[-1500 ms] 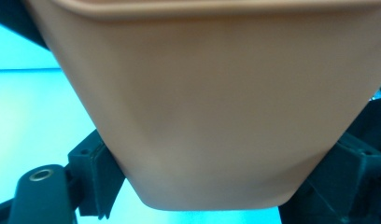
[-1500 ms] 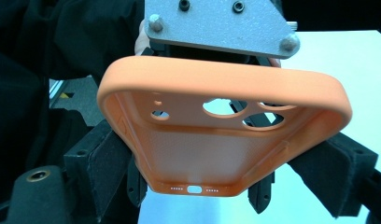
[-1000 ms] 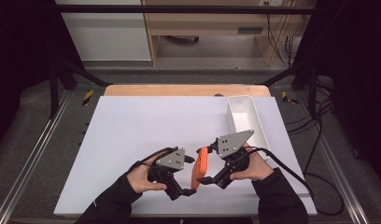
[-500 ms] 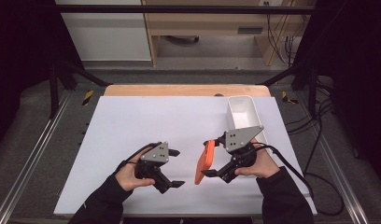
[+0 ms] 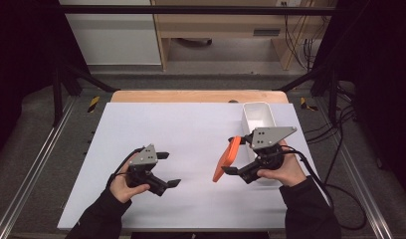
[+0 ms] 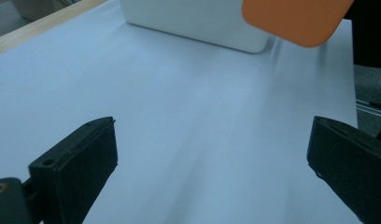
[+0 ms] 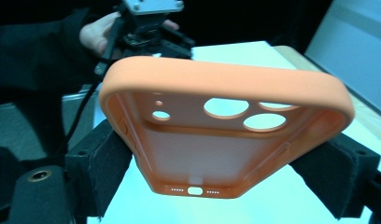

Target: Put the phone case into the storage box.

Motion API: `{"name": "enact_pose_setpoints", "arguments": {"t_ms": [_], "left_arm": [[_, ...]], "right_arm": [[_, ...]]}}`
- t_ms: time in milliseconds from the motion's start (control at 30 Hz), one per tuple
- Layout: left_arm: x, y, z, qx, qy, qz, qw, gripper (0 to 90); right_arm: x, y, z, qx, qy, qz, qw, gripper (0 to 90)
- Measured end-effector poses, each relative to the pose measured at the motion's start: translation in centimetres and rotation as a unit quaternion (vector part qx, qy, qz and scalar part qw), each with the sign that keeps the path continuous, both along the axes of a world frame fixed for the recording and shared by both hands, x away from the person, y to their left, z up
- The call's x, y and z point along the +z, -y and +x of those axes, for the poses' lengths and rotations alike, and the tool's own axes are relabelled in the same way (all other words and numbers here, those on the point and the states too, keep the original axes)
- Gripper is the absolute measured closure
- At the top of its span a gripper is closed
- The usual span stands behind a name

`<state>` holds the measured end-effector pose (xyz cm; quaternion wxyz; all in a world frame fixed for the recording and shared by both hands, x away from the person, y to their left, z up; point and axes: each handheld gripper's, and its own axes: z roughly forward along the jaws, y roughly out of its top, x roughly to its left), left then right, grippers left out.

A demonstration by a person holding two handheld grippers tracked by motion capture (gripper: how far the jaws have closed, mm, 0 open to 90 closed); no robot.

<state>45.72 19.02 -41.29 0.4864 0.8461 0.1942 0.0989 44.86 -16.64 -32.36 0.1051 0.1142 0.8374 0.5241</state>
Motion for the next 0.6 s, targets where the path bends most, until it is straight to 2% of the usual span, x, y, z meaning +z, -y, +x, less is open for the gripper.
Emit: {"name": "enact_pose_setpoints", "arguments": {"t_ms": [100,333,500,600], "left_arm": [[-0.2,-1.1,-0.1,0.023,0.002,-0.007,0.9997,1.4],[-0.5,-3.0,-0.3,0.057,0.004,-0.015,0.9983,1.5],[-0.6,-4.7,-0.4,0.093,0.01,-0.025,0.9953,1.5],[-0.7,-5.4,-0.4,0.108,0.012,-0.032,0.9935,1.5]], "right_arm": [[0.4,0.4,0.1,-0.018,0.003,0.008,0.9998,15.9],[1.3,1.4,0.5,-0.069,0.007,0.019,0.9974,15.9],[2.0,2.3,0.9,-0.101,0.005,0.033,0.9943,16.0],[2.3,2.9,1.4,-0.127,0.006,0.038,0.9911,16.0]]}}
